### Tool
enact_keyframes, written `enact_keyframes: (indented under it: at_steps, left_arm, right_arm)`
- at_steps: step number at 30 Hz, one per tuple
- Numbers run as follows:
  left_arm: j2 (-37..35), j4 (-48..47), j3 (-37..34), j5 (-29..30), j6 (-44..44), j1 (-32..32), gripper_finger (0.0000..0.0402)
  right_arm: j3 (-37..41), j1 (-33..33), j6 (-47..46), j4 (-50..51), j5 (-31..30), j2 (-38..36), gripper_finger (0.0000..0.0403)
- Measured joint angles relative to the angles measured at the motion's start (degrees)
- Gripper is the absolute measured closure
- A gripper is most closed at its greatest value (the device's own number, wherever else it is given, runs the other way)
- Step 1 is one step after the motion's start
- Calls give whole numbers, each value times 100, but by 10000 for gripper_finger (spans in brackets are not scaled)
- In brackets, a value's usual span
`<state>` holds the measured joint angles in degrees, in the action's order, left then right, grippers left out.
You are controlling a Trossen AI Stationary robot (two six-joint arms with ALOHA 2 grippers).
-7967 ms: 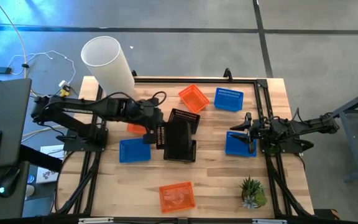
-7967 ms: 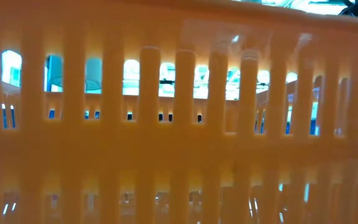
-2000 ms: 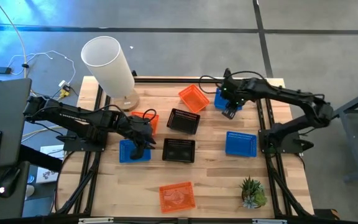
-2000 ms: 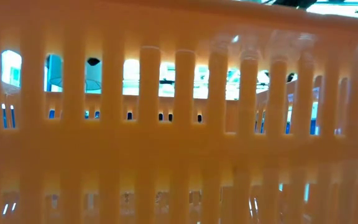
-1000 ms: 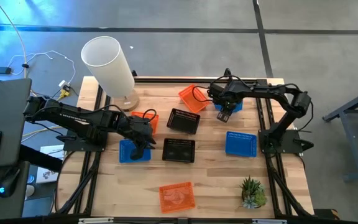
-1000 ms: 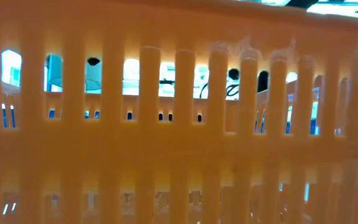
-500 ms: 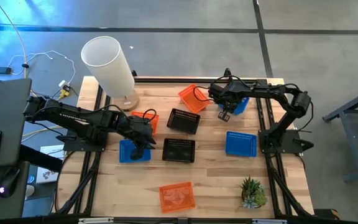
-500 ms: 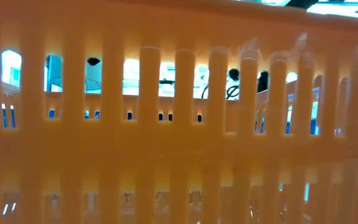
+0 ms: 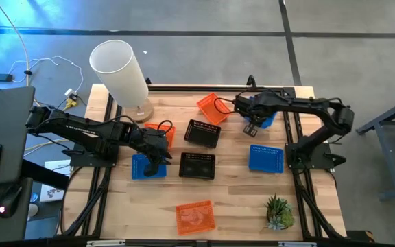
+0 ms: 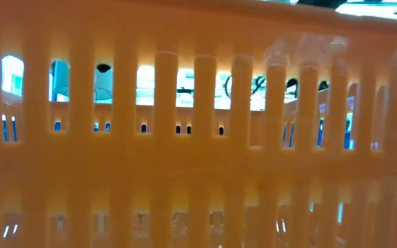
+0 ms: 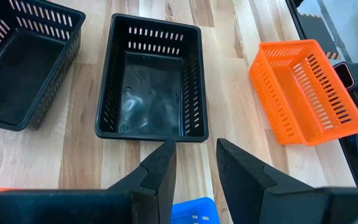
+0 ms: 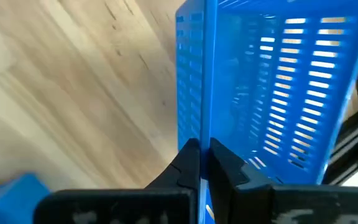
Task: Stack baskets by color
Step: Stack the top right blue bin on the bottom right blue bin
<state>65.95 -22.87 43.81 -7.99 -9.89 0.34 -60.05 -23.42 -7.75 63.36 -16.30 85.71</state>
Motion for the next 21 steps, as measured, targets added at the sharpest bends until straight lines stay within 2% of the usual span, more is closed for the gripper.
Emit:
enact_keyframes:
  at_steps: [6,11,21]
  left_arm:
    - [0,0,0,2,1,0,298]
    - [0,0,0,6,0,0,298]
    - [0,4,0,215,0,0,298]
  right_arm:
    - [0,762,-537,527,-315,-610,402]
    - [0,1525,-1358,1110,-294,-997,402]
    - [0,3129,-2392,1829,-457,-1101,403]
